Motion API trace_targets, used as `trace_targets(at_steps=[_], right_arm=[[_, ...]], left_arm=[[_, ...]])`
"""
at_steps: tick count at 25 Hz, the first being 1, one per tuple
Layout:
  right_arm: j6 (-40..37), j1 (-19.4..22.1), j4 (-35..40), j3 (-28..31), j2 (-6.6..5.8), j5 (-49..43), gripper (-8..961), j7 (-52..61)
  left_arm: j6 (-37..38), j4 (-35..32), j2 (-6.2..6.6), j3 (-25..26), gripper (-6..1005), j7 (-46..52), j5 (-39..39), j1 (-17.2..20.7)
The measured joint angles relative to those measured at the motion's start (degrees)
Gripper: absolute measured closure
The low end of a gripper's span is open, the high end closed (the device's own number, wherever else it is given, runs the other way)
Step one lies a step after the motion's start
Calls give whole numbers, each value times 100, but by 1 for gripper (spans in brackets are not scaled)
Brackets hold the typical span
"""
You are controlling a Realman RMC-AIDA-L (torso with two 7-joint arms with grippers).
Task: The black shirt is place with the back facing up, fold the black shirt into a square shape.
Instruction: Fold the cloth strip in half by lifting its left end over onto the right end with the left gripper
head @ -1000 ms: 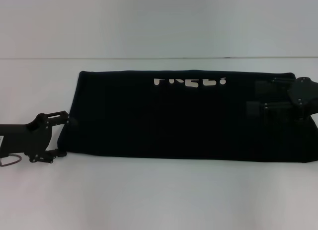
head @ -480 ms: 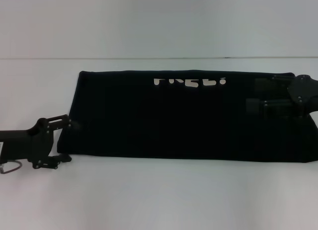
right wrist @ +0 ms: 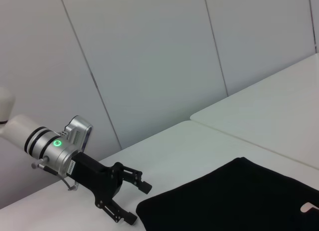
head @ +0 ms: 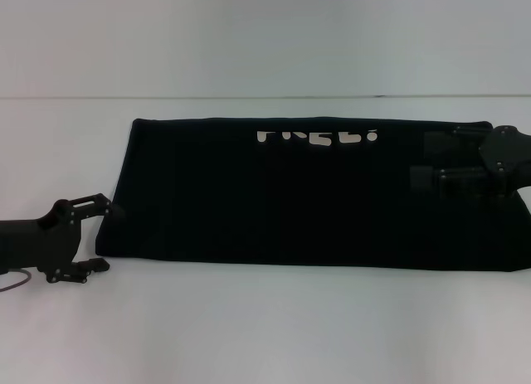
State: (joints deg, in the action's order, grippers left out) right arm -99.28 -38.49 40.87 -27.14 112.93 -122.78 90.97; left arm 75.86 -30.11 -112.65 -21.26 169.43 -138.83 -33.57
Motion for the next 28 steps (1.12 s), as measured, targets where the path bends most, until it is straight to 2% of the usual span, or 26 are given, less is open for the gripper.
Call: trace_targets(at_steps=[28], right_arm=[[-69, -9, 0, -11, -29, 123, 38, 52]], left_arm=[[-425, 76, 1, -57, 105, -158, 58, -110]])
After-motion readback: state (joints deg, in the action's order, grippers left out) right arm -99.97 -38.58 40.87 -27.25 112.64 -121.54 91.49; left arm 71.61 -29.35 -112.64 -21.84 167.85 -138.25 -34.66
